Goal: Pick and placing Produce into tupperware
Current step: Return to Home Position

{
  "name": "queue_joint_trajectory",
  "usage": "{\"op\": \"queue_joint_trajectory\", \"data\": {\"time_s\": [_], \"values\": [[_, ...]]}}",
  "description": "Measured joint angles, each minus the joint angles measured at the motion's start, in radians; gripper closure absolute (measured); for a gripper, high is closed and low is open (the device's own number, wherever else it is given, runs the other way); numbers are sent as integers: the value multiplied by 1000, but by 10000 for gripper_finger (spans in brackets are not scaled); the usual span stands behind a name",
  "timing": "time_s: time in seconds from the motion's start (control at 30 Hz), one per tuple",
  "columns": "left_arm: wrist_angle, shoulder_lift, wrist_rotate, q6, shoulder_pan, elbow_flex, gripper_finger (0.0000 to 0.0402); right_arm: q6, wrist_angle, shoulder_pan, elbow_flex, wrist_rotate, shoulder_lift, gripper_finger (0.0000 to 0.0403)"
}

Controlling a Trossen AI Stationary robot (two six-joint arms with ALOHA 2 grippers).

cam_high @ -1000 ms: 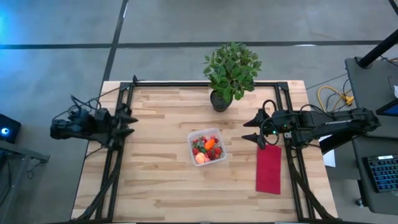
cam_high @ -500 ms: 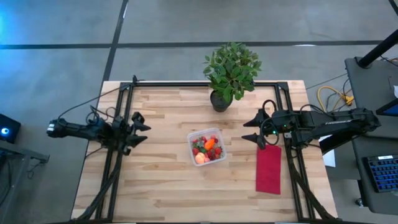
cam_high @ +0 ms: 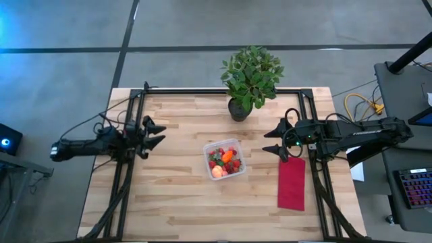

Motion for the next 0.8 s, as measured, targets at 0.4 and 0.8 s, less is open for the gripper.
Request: {"op": "queue_joint_trajectory", "data": {"time_s": [0.4, 0.8], "values": [[-26, 15, 21, -45, 23, -1, 214, 0, 0, 0, 0, 0, 0, 93], [-24, 14, 21, -44, 23, 0, 214, -60, -1, 0, 0, 0, 0, 92]]}}
